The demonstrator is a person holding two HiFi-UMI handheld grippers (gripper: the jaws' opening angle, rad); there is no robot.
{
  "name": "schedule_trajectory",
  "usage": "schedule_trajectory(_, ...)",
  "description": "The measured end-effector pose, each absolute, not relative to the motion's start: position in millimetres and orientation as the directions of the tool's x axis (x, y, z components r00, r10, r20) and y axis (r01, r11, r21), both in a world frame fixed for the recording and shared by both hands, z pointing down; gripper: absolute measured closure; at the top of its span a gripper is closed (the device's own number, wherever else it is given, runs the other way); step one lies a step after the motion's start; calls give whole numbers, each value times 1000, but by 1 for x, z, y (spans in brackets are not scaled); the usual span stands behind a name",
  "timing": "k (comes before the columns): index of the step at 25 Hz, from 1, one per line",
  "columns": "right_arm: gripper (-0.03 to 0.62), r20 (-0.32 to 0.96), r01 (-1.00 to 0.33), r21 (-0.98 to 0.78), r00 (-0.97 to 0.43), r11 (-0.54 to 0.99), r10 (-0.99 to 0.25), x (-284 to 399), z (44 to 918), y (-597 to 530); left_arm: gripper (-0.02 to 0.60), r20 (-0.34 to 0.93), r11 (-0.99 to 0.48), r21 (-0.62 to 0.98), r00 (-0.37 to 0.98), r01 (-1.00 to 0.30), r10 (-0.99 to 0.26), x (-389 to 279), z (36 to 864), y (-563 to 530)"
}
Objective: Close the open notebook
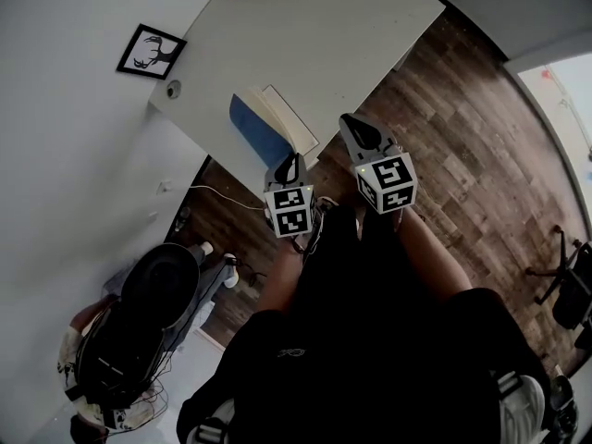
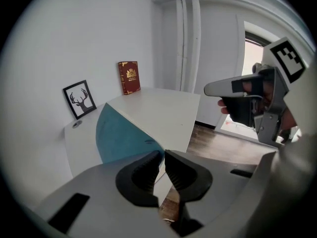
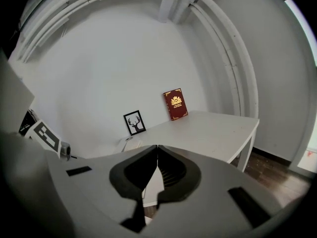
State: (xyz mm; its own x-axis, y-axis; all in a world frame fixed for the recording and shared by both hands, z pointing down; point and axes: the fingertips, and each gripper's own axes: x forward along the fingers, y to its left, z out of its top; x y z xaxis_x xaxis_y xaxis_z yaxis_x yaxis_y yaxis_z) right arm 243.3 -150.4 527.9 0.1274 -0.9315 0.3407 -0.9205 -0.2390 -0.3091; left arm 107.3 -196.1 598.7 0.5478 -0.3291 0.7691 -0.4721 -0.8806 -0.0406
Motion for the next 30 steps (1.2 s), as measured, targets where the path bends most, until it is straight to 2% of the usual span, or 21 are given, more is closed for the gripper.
schedule_trajectory(15,571,337,-870,-370,201,-325,-920,288,543,-130,541,853,-918,-71,453,-390,-258,134,639,-186)
schedule_trajectory(30,571,349,-854,-344,269,-390,-898,326,542,-116,565,887,-944,-58,418,-325,-199,154,661,-182)
